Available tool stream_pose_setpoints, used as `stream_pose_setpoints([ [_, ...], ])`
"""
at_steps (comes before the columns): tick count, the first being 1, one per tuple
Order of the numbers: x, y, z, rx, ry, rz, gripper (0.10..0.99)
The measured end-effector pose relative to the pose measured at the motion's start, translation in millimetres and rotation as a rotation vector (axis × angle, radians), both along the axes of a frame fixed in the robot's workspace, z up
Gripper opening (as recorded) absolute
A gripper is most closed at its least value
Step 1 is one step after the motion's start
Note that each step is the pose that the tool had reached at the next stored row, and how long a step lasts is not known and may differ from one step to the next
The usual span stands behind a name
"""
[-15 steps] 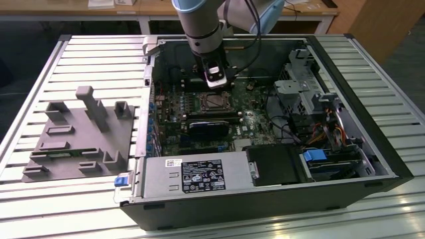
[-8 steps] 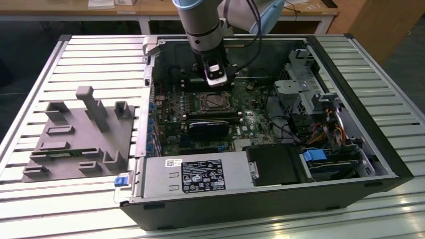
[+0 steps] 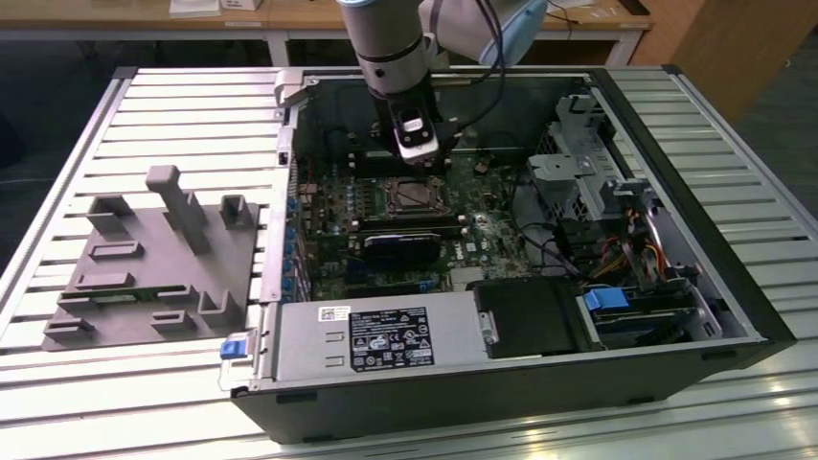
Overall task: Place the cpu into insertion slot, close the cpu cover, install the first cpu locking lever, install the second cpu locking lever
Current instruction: 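Install the first cpu locking lever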
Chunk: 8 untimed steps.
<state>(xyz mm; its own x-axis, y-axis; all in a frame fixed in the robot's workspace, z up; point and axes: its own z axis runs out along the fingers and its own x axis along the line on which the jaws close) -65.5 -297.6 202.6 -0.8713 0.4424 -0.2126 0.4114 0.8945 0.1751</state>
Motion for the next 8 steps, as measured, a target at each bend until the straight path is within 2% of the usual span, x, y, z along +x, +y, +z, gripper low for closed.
stream_pose_setpoints([
  [5, 0.0, 0.0, 0.0, -0.001, 0.0000, 0.000, 0.106],
  [6, 0.1, 0.1, -0.1, -0.002, 0.0018, 0.000, 0.106],
  [7, 0.4, 0.1, -0.1, -0.003, 0.0119, 0.000, 0.106],
  [8, 1.0, 0.1, -0.1, -0.004, 0.0249, 0.000, 0.106],
])
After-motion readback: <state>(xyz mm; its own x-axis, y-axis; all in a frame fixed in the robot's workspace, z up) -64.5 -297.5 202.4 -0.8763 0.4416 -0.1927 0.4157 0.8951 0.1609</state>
